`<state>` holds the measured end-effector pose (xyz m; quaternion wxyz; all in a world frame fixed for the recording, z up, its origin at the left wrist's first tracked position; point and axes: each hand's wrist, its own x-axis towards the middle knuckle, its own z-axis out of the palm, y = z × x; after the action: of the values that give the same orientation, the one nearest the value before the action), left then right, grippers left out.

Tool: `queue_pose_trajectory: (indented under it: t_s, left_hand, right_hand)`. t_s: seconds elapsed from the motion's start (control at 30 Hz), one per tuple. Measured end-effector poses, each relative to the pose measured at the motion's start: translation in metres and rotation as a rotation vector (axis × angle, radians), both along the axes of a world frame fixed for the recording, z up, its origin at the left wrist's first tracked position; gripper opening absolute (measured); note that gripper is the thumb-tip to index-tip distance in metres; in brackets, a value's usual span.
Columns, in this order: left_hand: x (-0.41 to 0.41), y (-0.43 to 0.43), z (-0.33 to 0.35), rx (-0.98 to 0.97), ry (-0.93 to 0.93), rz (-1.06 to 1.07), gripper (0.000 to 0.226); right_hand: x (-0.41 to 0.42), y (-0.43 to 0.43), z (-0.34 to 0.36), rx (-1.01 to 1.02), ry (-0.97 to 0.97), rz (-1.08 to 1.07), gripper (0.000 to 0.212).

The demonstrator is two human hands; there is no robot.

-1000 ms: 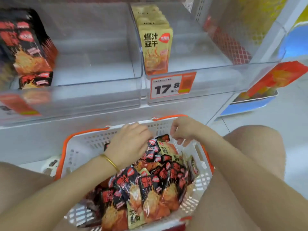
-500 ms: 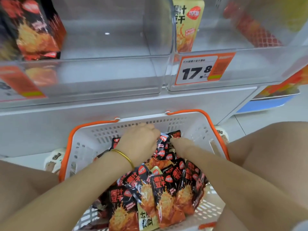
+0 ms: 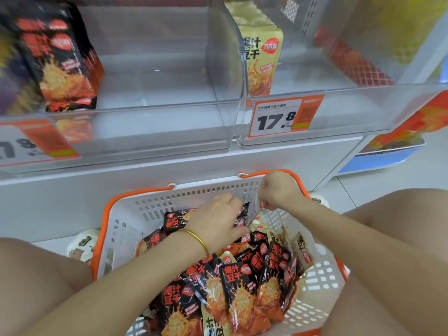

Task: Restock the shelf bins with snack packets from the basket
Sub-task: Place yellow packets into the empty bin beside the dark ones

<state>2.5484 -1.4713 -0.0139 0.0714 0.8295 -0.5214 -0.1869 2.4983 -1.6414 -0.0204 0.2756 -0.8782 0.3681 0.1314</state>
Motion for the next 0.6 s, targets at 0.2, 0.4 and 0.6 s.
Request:
queue_pose_trajectory:
  t_s: [0.2,0.4,0.6]
  left_hand:
    - [-0.008,0.002,0.018,-0.273,-0.09,0.065,0.031]
    - [0.0,0.006,0.065,-0.604,0.596,0.368,0.018]
    - [0.002,-0.005,0.117,-0.881,0.589,0.334,0.017]
  right_hand:
    - [-0.027,0.026,0.072,0.635,-0.291,-0.238,0.007]
    - [-0.058,0.017,0.104,0.431,-0.482,-0.136,0.022]
    - [-0.052,0.015,0.153,0.638,-0.643,-0.01,0.011]
